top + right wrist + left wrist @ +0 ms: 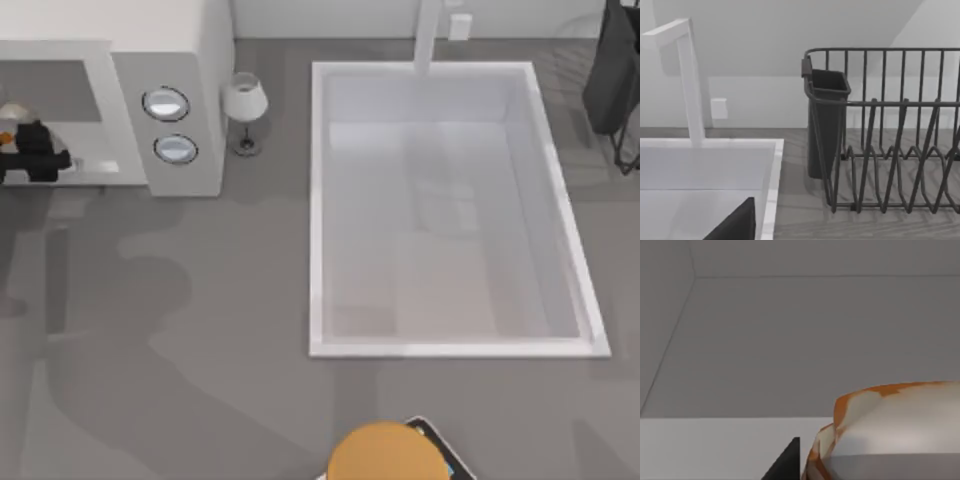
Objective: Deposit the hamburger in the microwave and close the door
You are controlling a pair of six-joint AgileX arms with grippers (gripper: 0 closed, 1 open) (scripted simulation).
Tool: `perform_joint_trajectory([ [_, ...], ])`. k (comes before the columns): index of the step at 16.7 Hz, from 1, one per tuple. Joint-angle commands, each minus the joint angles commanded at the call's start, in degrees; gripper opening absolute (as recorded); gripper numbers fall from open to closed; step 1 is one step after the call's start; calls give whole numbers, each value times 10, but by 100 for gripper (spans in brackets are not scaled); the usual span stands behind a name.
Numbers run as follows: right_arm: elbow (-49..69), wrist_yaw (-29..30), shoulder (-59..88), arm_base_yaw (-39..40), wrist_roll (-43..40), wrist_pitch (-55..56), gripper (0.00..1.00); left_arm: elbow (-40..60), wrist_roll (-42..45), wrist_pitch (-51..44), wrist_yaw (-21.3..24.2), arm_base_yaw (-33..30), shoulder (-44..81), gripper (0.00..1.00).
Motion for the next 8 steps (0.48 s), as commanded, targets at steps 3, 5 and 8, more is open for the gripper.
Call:
perform_joint_trajectory([
  [3, 0, 0, 0, 0, 0, 0, 100, 23, -4, -4, -6, -12, 16, 0],
  [5, 0, 0, 0, 0, 0, 0, 100, 54, -8, -13, -14, -25, 35, 0],
  [8, 0, 0, 0, 0, 0, 0, 100, 117, -11, -43, -30, -43, 69, 0],
])
